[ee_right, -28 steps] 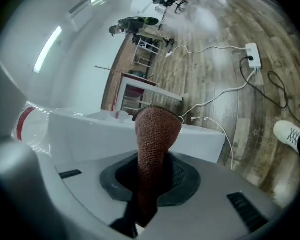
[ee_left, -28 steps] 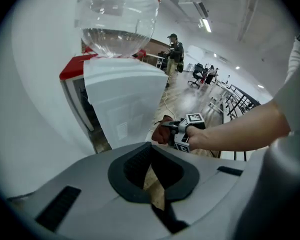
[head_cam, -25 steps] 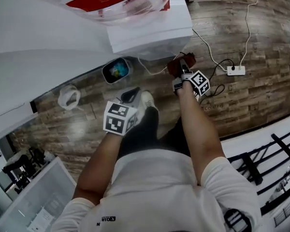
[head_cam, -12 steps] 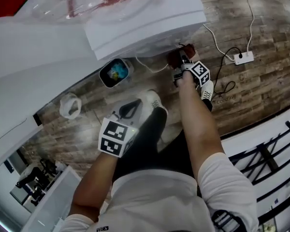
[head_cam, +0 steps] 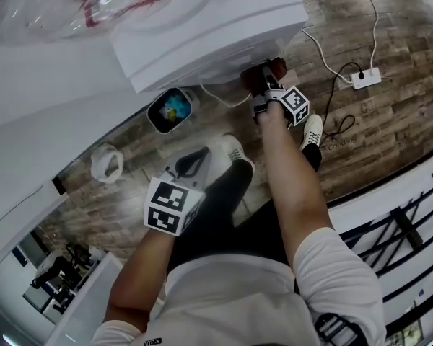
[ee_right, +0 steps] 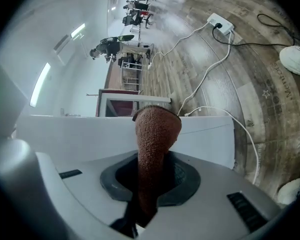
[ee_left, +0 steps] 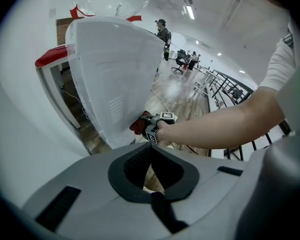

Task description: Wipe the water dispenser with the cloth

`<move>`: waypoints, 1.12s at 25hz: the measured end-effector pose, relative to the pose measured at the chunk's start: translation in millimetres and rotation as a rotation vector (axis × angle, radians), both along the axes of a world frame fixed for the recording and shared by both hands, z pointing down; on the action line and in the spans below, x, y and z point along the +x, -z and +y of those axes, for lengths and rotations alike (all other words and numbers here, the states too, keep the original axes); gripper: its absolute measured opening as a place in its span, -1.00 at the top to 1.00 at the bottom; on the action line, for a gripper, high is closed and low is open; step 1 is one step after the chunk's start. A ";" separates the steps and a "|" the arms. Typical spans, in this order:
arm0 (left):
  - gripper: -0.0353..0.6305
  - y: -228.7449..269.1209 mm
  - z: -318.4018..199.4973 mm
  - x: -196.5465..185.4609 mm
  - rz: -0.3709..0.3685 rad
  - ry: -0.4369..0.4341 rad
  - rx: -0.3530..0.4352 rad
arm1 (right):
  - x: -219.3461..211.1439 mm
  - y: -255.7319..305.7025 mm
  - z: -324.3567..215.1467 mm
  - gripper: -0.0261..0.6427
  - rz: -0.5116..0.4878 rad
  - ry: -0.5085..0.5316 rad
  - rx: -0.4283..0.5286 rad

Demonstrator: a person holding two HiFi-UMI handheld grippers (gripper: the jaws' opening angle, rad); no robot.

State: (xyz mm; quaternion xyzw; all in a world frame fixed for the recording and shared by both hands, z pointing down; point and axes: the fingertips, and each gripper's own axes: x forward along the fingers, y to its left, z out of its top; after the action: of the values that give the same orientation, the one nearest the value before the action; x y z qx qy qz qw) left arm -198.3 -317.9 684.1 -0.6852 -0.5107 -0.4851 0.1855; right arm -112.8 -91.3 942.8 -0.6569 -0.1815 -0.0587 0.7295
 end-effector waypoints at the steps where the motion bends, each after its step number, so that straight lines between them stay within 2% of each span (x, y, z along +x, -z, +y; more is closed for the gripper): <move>1: 0.93 1.9 1.5 2.1 0.002 0.004 -0.008 | 2.4 9.1 0.4 0.76 0.018 -0.007 0.000; 11: 0.93 25.2 14.4 16.5 0.030 0.068 -0.064 | 9.3 115.7 2.1 0.76 0.176 -0.002 -0.024; 20: 0.93 46.2 10.9 18.7 0.048 0.088 -0.070 | 6.6 203.3 7.8 0.76 0.258 0.036 -0.071; 28: 0.93 63.7 11.3 18.0 0.074 0.159 -0.085 | -8.4 259.7 21.0 0.76 0.301 0.072 -0.122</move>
State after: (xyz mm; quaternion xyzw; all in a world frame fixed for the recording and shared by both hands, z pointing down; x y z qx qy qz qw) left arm -180.3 -306.6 620.4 -0.7482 -0.4676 -0.4506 0.1361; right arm -121.2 -70.3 683.1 -0.7074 -0.0498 0.0256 0.7046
